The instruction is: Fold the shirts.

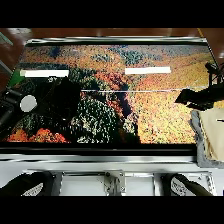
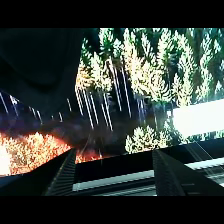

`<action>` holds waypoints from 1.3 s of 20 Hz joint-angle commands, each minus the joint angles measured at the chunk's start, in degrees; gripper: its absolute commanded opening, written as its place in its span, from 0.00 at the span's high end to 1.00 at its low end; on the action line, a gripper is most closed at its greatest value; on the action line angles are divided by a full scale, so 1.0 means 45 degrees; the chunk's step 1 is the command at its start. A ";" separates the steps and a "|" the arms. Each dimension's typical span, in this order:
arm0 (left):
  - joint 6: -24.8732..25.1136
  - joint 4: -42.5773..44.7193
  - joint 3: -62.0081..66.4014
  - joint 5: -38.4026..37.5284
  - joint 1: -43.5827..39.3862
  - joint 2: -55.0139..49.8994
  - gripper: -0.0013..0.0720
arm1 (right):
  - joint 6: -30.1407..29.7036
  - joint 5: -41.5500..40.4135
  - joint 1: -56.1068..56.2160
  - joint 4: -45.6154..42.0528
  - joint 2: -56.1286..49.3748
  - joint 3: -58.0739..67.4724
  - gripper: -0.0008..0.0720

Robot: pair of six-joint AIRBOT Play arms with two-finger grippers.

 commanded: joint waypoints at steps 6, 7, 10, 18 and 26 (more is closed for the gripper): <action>0.0005 0.0000 -0.0005 0.0000 0.0005 0.0010 0.23 | -0.0272 -0.0267 0.0010 0.0073 -0.0005 0.0005 0.08; 0.0000 0.0000 -0.0005 0.0000 0.0005 0.0010 0.23 | -0.0350 -0.0039 0.0005 0.0068 -0.0005 0.0005 0.09; 0.0000 0.0000 -0.0034 0.1608 0.0005 -0.0049 0.23 | -0.0772 0.0816 0.0010 0.0078 -0.0005 0.0005 0.09; -0.1647 0.1719 0.0039 0.3021 0.0282 -0.0831 0.11 | -0.0777 0.0019 0.0010 0.1496 -0.0005 0.0005 0.09; -0.1841 -0.1384 0.2895 0.3196 0.5625 -0.6086 0.00 | -0.0772 -0.1715 0.0010 0.1496 -0.0005 0.0005 0.09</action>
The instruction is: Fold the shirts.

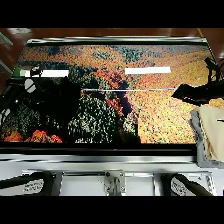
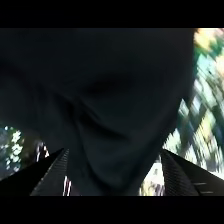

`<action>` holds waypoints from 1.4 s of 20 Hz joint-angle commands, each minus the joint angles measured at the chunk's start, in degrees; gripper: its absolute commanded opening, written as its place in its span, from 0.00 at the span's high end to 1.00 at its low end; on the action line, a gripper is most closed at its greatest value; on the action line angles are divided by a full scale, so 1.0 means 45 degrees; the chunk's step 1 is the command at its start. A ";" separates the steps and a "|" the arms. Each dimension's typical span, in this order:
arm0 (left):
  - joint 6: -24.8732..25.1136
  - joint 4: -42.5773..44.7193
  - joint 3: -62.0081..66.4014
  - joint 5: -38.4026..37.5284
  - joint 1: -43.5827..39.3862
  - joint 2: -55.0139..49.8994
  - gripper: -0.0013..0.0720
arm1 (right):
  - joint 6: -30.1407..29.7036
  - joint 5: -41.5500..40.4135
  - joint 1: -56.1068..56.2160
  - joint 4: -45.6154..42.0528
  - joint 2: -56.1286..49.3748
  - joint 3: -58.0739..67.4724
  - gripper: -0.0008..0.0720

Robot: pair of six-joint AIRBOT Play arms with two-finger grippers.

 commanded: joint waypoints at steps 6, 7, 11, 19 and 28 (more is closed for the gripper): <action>-0.0160 -0.2195 0.1977 0.0840 0.1962 -0.4051 0.00 | 0.0005 -0.1195 -0.0005 0.0049 -0.0005 0.0005 0.09; -0.0209 -0.2259 0.2016 0.1161 0.1885 -0.4226 0.01 | 0.0029 -0.1282 -0.0005 0.0053 -0.0005 0.0005 0.09; 0.0175 -0.3949 0.2035 0.1447 0.1778 -0.4415 0.92 | 0.0053 -0.1671 -0.0005 0.0010 -0.0005 0.0005 0.09; 0.3721 -0.5008 0.3560 0.0641 -0.1316 0.0976 0.93 | -0.1787 -0.1719 -0.0005 -0.2667 0.0272 0.1185 0.09; 0.1404 -0.5003 0.2798 0.2419 -0.8398 0.1501 0.93 | -0.1020 0.1195 -0.0005 -0.1977 0.2871 0.1831 0.09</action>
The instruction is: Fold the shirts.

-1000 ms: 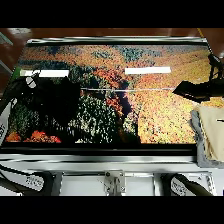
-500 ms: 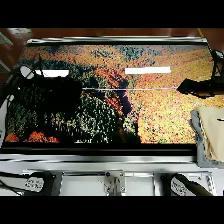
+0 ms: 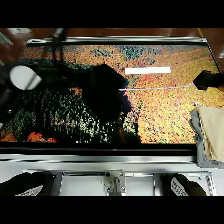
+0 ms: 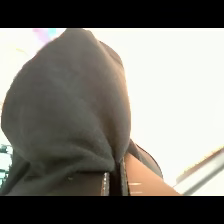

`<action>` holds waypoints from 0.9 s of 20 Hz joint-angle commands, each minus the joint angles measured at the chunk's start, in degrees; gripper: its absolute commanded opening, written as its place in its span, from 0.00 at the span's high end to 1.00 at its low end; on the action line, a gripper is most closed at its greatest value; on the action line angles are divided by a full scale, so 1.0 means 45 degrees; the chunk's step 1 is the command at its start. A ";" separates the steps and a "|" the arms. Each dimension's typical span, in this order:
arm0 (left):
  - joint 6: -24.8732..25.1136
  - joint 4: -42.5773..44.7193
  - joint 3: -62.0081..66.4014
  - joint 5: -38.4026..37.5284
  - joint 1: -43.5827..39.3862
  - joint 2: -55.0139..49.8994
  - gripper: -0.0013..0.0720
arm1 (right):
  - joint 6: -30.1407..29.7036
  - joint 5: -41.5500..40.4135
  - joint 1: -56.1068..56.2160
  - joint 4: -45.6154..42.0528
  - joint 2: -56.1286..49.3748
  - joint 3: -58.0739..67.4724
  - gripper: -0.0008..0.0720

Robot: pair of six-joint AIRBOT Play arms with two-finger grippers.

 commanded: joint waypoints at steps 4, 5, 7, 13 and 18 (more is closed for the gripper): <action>-0.2307 -0.0675 -0.0408 0.3536 -0.3793 -0.3254 0.93 | 0.1005 0.2414 -0.0005 0.0126 0.0389 -0.0821 0.09; -0.2302 -0.1336 -0.0403 0.3769 -0.4061 -0.3959 0.92 | 0.1010 0.2283 -0.0005 0.0199 0.0355 -0.1292 0.09; -0.2268 -0.2555 -0.0403 0.3555 -0.4129 -0.4823 0.28 | 0.1025 0.1904 -0.0005 0.0306 0.0238 -0.2331 0.09; -0.0520 -0.1972 -0.0408 -0.1729 -0.0272 -0.3866 0.01 | 0.0554 0.1287 -0.0010 0.1073 -0.1166 -0.3439 0.09; -0.0486 -0.0918 -0.2220 -0.4551 0.2064 -0.3113 0.01 | -0.0248 0.2157 -0.0549 0.2603 -0.3220 -0.3643 0.09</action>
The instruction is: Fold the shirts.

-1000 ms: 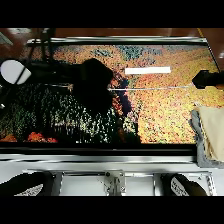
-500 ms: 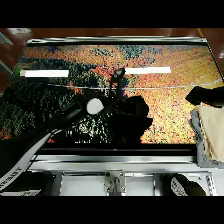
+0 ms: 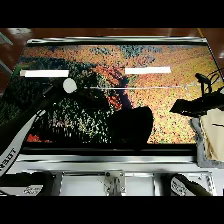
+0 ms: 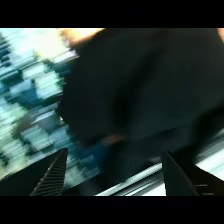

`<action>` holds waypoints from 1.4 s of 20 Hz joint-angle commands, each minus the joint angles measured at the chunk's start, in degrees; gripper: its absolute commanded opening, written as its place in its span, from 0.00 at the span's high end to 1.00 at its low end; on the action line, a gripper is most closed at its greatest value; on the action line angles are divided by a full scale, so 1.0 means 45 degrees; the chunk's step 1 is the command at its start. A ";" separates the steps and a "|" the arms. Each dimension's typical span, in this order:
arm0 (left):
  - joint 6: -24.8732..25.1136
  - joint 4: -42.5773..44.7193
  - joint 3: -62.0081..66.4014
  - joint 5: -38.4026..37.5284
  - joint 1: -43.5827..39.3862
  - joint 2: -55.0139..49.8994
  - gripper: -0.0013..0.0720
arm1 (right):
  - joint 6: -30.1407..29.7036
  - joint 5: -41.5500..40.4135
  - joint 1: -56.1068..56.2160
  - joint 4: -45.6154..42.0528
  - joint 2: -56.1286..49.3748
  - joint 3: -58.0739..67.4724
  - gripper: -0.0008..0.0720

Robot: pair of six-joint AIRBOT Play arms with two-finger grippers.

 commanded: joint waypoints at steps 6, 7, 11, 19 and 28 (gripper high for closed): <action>0.1370 -0.3764 -0.4639 0.3065 0.0233 0.0126 0.01 | -0.2108 0.0175 -0.0903 0.4104 -0.1593 -0.2880 0.08; 0.1486 -0.4163 -0.4741 0.3521 0.0005 -0.0068 0.01 | -0.2186 0.0058 -0.0899 0.4197 -0.1593 -0.3264 0.07; 0.1569 -0.5625 -0.4711 0.4925 -0.0685 -0.1146 0.01 | -0.2181 -0.0418 -0.0835 0.4614 -0.1593 -0.4464 0.07; 0.2234 -0.6159 -0.4561 0.5489 -0.0797 -0.1428 0.93 | -0.2288 -0.3041 0.1972 0.4605 -0.1593 -0.6101 0.07; 0.2006 -0.1729 -0.3031 0.5542 -0.0112 0.0923 0.93 | -0.3186 -0.2545 0.2841 0.3201 -0.0389 -0.4386 0.91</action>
